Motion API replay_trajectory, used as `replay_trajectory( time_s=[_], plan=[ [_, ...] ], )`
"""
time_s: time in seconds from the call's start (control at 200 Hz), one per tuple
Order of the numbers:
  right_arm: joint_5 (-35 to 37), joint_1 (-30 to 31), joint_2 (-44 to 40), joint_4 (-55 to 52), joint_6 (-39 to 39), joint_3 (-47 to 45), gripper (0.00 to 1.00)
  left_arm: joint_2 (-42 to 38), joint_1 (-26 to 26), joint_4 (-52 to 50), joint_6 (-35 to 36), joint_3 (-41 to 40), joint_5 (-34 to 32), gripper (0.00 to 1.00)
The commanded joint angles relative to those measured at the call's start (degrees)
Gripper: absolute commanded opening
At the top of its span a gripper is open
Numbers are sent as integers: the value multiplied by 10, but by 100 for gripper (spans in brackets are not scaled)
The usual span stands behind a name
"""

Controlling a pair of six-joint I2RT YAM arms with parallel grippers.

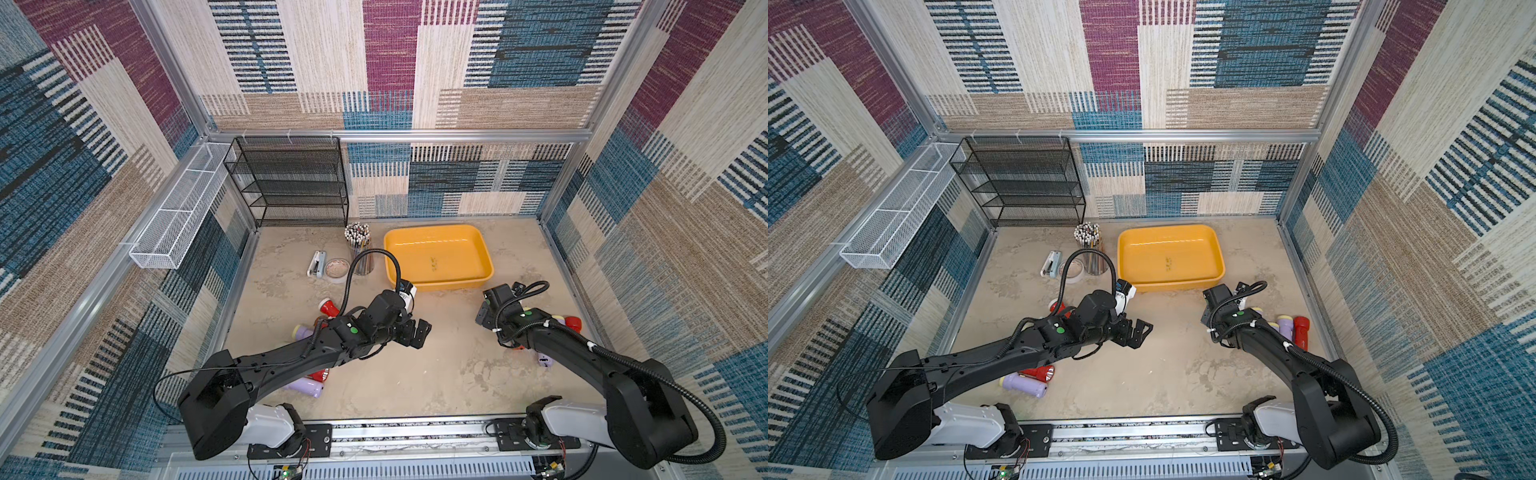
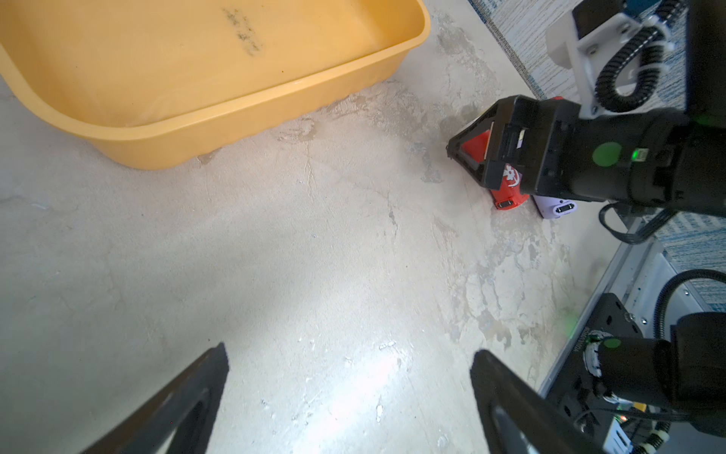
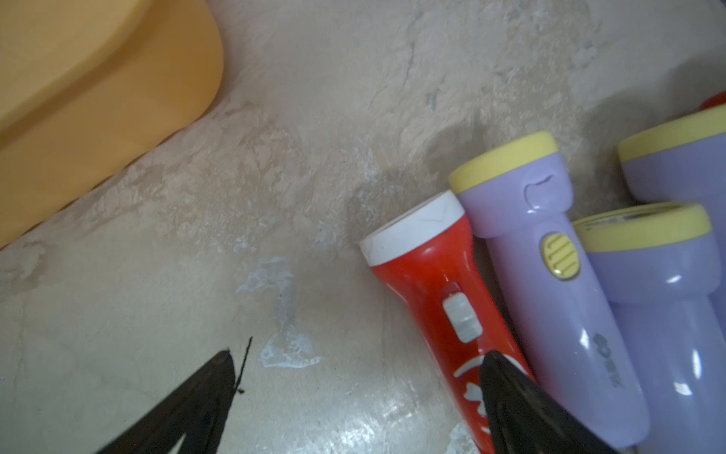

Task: Put the flashlights into the storage boxes
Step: Pick up the flashlight from the center of the board.

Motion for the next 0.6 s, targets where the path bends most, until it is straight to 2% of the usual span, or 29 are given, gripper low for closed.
replay_trajectory(
  time_s=[0.0, 0.591],
  plan=[
    [22, -3, 0, -8, 5, -1, 100, -6, 0, 4, 14, -5, -19, 100],
    [-26, -25, -3, 24, -29, -20, 100, -11, -1, -17, 18, -4, -31, 100]
  ],
)
